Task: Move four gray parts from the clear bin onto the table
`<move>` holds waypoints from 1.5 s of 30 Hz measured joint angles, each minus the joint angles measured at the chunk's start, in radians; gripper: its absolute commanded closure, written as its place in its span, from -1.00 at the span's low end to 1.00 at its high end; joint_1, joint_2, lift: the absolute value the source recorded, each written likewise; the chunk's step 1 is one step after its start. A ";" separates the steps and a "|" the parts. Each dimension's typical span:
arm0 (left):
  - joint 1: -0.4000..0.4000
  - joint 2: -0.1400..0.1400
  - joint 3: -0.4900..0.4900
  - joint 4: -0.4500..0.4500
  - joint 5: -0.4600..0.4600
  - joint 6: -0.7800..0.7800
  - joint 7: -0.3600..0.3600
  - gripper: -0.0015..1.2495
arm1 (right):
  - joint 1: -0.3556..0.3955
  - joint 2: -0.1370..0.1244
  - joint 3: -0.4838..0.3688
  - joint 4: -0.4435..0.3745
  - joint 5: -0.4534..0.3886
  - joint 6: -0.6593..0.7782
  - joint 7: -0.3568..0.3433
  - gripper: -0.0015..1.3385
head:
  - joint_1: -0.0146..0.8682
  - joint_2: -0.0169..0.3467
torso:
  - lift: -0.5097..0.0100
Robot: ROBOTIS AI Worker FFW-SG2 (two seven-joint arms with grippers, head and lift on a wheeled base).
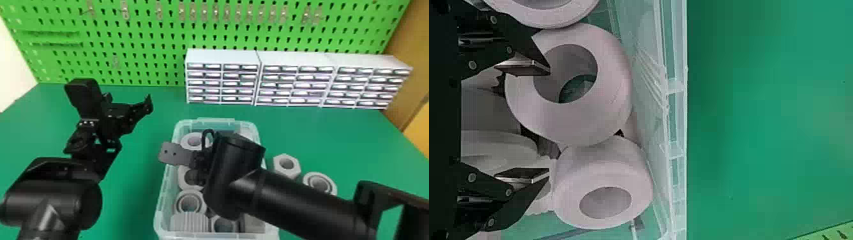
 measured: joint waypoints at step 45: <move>0.008 0.003 0.015 -0.002 0.015 -0.003 0.000 -0.83 | 0.026 0.010 0.018 0.077 -0.061 -0.115 -0.158 0.58 | 0.59 -0.76 | 0.77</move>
